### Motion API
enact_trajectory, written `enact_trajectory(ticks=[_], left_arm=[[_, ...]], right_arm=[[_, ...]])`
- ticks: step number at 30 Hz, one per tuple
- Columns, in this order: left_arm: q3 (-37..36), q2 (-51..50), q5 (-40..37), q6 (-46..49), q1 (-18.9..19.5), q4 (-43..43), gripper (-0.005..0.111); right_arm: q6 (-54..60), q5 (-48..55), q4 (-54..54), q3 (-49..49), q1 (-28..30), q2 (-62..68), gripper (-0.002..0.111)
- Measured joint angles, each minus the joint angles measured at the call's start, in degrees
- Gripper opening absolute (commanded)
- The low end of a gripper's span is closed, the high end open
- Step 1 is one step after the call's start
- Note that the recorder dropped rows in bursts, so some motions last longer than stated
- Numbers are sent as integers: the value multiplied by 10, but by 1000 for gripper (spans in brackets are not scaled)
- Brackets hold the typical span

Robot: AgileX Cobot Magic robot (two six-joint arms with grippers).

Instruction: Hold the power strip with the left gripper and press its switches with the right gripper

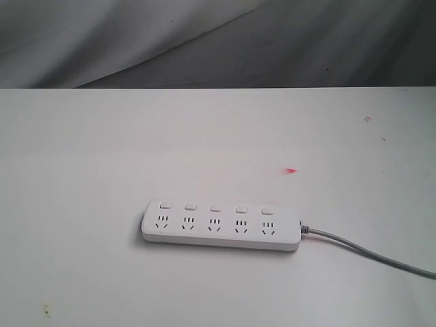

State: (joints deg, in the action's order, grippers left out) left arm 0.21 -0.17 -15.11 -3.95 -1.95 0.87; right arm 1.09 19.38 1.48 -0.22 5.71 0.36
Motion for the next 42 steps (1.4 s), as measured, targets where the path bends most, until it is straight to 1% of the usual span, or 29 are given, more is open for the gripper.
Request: enact_trajectory(ticks=[9,16,20,22,23,24,25,27,28,30,33,35,38,42], left_arm=[[0,0,0,-3,0,38,0],[0,0,-1,-3,0,38,0],[0,0,3,-2,0,19,0],[0,0,44,-2,0,38,0],[0,0,96,-3,0,47,0],[0,0,119,-4,0,50,0],[0,0,174,-4,0,52,0],[0,0,217,-13,0,56,0],[2,0,217,-16,0,62,0],[27,0,213,-22,0,69,0],[88,0,212,-23,0,71,0],[128,-7,198,-9,0,71,0],[193,-48,161,22,0,71,0],[286,-131,117,64,0,71,0]], right_arm=[[0,0,0,0,0,0,0],[0,0,0,0,0,0,0],[0,0,0,0,0,0,0],[0,0,0,0,0,0,0],[0,0,0,0,0,0,0],[0,0,0,0,0,0,0],[0,0,0,0,0,0,0],[0,0,0,0,0,0,0],[0,0,0,0,0,0,0],[0,0,0,0,0,0,0],[0,0,0,0,0,0,0],[0,0,0,0,0,0,0],[0,0,0,0,0,0,0],[0,0,0,0,0,0,0]])
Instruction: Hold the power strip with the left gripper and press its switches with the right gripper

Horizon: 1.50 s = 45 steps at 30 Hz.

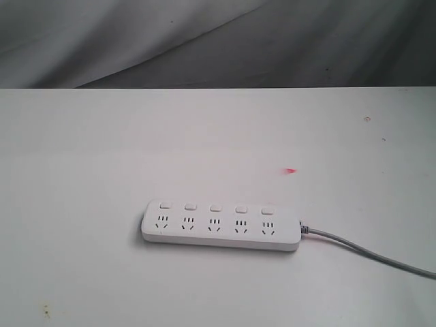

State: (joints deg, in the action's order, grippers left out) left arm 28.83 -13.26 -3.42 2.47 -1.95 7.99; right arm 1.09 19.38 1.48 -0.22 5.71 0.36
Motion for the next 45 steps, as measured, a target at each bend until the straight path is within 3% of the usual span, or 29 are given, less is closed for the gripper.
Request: enact_trajectory(ticks=[7,14,19,25,35,37,40,45], left_arm=[[164,-138,-67,92,0,-7,0],[272,-226,-198,349,0,124,0],[284,-257,-252,474,0,201,0],[284,-275,-318,549,0,223,0],[284,-340,-378,637,4,351,0],[284,-358,-391,661,22,386,0],[284,-384,-430,713,79,442,0],[284,-431,-573,848,231,560,0]], right_arm=[[0,0,0,0,0,0,0],[0,0,0,0,0,0,0],[0,0,0,0,0,0,0],[0,0,0,0,0,0,0],[0,0,0,0,0,0,0],[0,0,0,0,0,0,0],[0,0,0,0,0,0,0],[0,0,0,0,0,0,0]])
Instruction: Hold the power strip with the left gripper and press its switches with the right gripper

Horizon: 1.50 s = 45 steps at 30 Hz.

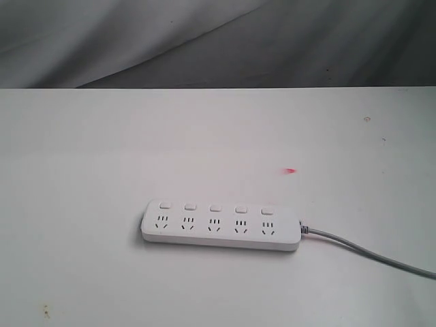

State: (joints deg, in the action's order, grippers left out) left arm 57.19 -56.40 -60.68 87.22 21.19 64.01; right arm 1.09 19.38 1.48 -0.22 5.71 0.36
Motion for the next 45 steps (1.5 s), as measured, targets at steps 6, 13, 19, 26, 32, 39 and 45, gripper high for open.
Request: enact_trajectory(ticks=[6,13,19,26,32,39,45], left_arm=[[0,-76,-84,115,140,111,0],[0,-140,-84,161,174,142,0],[0,-141,-85,225,174,148,0],[0,-141,-87,252,157,128,0],[0,-141,-91,199,155,86,0],[2,-149,-91,249,155,69,0],[2,-209,-93,318,154,17,0]], right_arm=[[0,0,0,0,0,0,0],[0,0,0,0,0,0,0],[0,0,0,0,0,0,0],[0,0,0,0,0,0,0],[0,0,0,0,0,0,0],[0,0,0,0,0,0,0],[0,0,0,0,0,0,0]])
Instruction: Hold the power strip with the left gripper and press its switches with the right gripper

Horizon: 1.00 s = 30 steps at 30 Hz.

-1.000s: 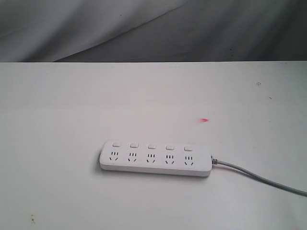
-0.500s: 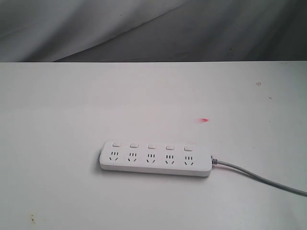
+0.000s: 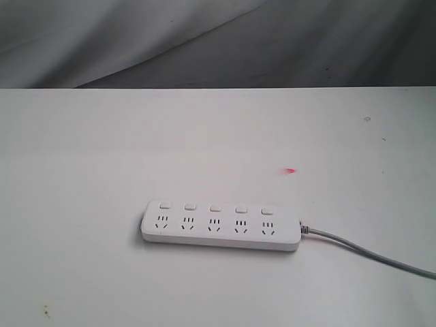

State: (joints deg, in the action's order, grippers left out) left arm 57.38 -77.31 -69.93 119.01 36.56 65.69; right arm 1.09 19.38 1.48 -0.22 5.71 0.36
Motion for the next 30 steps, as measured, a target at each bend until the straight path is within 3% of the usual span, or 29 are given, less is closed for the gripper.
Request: enact_trajectory(ticks=[7,10,13,19,28,30], left_arm=[[16,-136,2,5,-21,-52,0],[65,-213,3,5,-81,-152,2],[85,-251,3,5,-129,-188,5],[88,-259,3,5,-196,-190,5],[88,-259,3,5,-238,-199,5],[88,-259,3,6,-246,-206,12]], right_arm=[[0,0,0,0,0,0,0],[0,0,0,0,0,0,0],[0,0,0,0,0,0,0],[0,0,0,0,0,0,0],[0,0,0,0,0,0,0],[0,0,0,0,0,0,0]])
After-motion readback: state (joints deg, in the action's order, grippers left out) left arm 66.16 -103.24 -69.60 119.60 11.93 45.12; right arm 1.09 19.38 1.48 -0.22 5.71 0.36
